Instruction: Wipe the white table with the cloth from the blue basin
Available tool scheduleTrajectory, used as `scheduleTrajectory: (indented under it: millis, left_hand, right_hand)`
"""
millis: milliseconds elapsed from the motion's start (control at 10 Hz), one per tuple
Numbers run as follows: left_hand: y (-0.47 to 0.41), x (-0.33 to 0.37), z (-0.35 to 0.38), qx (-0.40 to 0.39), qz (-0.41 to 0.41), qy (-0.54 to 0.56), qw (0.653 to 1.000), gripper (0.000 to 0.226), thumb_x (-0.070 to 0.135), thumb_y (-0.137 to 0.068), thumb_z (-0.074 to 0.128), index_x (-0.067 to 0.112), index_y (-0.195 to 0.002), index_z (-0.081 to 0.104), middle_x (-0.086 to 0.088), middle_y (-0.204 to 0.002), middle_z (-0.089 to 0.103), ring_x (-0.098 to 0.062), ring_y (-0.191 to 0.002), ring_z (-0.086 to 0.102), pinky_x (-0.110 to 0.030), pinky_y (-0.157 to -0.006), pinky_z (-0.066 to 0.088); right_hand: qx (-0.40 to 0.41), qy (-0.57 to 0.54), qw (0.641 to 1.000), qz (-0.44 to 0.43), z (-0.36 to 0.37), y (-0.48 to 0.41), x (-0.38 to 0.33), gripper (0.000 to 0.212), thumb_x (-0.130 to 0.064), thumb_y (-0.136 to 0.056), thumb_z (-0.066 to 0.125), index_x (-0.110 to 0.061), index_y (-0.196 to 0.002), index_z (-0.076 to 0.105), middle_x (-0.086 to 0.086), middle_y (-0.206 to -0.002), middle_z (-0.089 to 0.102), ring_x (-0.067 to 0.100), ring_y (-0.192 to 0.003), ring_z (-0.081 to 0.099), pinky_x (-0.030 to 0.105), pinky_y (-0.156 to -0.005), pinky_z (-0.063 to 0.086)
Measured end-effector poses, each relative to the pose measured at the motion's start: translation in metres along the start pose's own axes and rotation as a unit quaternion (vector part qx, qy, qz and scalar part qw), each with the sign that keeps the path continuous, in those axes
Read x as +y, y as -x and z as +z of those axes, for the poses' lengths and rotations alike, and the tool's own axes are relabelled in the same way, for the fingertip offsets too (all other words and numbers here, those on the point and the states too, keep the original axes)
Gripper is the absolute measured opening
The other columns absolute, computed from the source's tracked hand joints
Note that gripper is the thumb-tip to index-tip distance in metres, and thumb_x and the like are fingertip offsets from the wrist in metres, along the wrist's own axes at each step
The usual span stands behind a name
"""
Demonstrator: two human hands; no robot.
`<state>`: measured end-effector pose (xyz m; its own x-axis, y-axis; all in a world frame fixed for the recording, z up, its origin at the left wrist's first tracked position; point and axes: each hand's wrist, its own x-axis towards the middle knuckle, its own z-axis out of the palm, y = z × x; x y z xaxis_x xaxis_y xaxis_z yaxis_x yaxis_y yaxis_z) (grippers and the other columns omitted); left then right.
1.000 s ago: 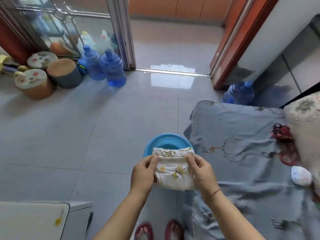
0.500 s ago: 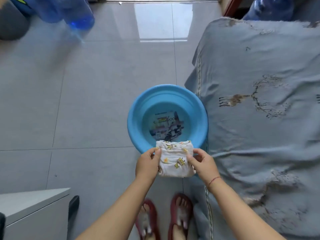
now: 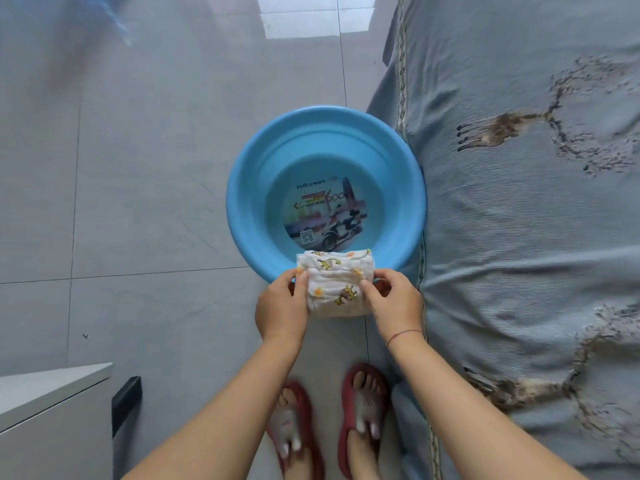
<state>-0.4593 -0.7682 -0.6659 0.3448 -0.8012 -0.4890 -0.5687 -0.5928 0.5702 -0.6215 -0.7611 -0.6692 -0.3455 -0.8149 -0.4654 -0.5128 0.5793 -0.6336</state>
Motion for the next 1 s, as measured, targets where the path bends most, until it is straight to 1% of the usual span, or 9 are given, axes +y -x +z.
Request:
scheduleTrajectory:
  millis: [100, 200, 300, 400, 500, 700, 800, 900, 1000]
  left_hand:
    - [-0.001, -0.001, 0.004, 0.037, 0.016, -0.039, 0.998, 0.028, 0.038, -0.094, 0.054, 0.020, -0.112, 0.066, -0.006, -0.093, 0.071, -0.031, -0.088, 0.062, -0.036, -0.070, 0.045]
    - [0.001, -0.003, 0.006, 0.068, 0.057, -0.091, 0.992, 0.037, 0.031, -0.090, 0.061, 0.014, -0.124, 0.058, -0.011, -0.107, 0.061, -0.032, -0.102, 0.055, -0.041, -0.084, 0.041]
    - [0.002, -0.007, 0.003, 0.048, 0.190, -0.177, 0.965, 0.055, 0.041, -0.084, 0.067, 0.015, -0.131, 0.054, -0.011, -0.126, 0.054, -0.031, -0.119, 0.048, -0.039, -0.096, 0.031]
    - [-0.004, -0.016, 0.002, -0.097, 0.315, -0.298, 0.896, 0.069, 0.057, -0.086, 0.055, 0.023, -0.144, 0.039, 0.000, -0.150, 0.038, -0.020, -0.142, 0.028, -0.037, -0.113, 0.013]
    - [-0.015, -0.025, 0.002, -0.152, 0.336, -0.350, 0.861, 0.067, 0.054, -0.089, 0.051, 0.029, -0.147, 0.029, 0.010, -0.152, 0.032, -0.013, -0.145, 0.018, -0.035, -0.115, 0.000]
    - [-0.021, -0.026, 0.005, -0.091, 0.369, -0.290, 0.878, 0.047, 0.031, -0.074, 0.078, 0.017, -0.117, 0.066, 0.001, -0.118, 0.067, -0.023, -0.117, 0.059, -0.047, -0.107, 0.032]
    - [-0.018, -0.029, 0.010, -0.052, 0.385, -0.284, 0.877, 0.042, 0.028, -0.066, 0.085, 0.015, -0.104, 0.072, 0.001, -0.104, 0.072, -0.023, -0.103, 0.067, -0.049, -0.098, 0.043]
    - [-0.017, -0.027, 0.009, -0.061, 0.376, -0.279, 0.881, 0.042, 0.028, -0.073, 0.080, 0.016, -0.112, 0.068, 0.000, -0.112, 0.070, -0.023, -0.112, 0.063, -0.048, -0.105, 0.036]
    - [-0.014, -0.023, 0.009, -0.130, 0.309, -0.339, 0.879, 0.062, 0.041, -0.086, 0.063, 0.022, -0.141, 0.041, 0.004, -0.146, 0.044, -0.018, -0.141, 0.031, -0.040, -0.117, 0.006]
  right_hand:
    - [0.013, 0.029, 0.999, -0.002, 0.004, -0.003, -0.003, 0.016, -0.033, -0.083, 0.068, -0.018, -0.087, 0.065, 0.000, -0.075, 0.055, 0.021, -0.073, 0.055, 0.036, -0.068, 0.046]
    - [0.023, 0.044, 0.999, 0.009, 0.005, -0.003, -0.003, 0.027, -0.034, -0.081, 0.071, -0.017, -0.097, 0.057, -0.003, -0.076, 0.050, 0.023, -0.078, 0.056, 0.034, -0.069, 0.042]
    - [0.054, 0.111, 0.989, -0.076, 0.003, 0.000, -0.001, 0.048, -0.035, -0.075, 0.075, -0.017, -0.115, 0.054, 0.001, -0.106, 0.052, 0.025, -0.104, 0.052, 0.037, -0.087, 0.035]
    - [-0.031, 0.211, 0.956, -0.201, 0.002, -0.001, 0.002, 0.077, -0.049, -0.068, 0.076, -0.027, -0.136, 0.046, -0.003, -0.143, 0.040, 0.018, -0.134, 0.032, 0.041, -0.108, 0.016]
    - [-0.123, 0.305, 0.905, -0.270, 0.003, -0.004, 0.011, 0.079, -0.050, -0.070, 0.074, -0.033, -0.140, 0.041, -0.011, -0.153, 0.029, 0.015, -0.145, 0.013, 0.047, -0.115, -0.005]
    - [-0.073, 0.293, 0.905, -0.300, 0.008, -0.014, 0.020, 0.045, -0.013, -0.069, 0.077, -0.023, -0.112, 0.067, -0.005, -0.125, 0.063, 0.021, -0.129, 0.048, 0.055, -0.111, 0.009]
    - [-0.036, 0.284, 0.906, -0.310, 0.015, -0.013, 0.019, 0.041, -0.002, -0.065, 0.075, -0.019, -0.102, 0.070, -0.004, -0.112, 0.069, 0.023, -0.119, 0.057, 0.059, -0.109, 0.016]
    - [-0.044, 0.297, 0.901, -0.313, 0.016, -0.010, 0.016, 0.040, 0.000, -0.068, 0.071, -0.018, -0.103, 0.068, -0.003, -0.116, 0.067, 0.023, -0.123, 0.054, 0.055, -0.111, 0.012]
    - [-0.107, 0.348, 0.892, -0.269, 0.014, -0.009, 0.010, 0.050, -0.019, -0.077, 0.068, -0.023, -0.125, 0.054, 0.002, -0.147, 0.040, 0.022, -0.142, 0.024, 0.048, -0.114, -0.004]
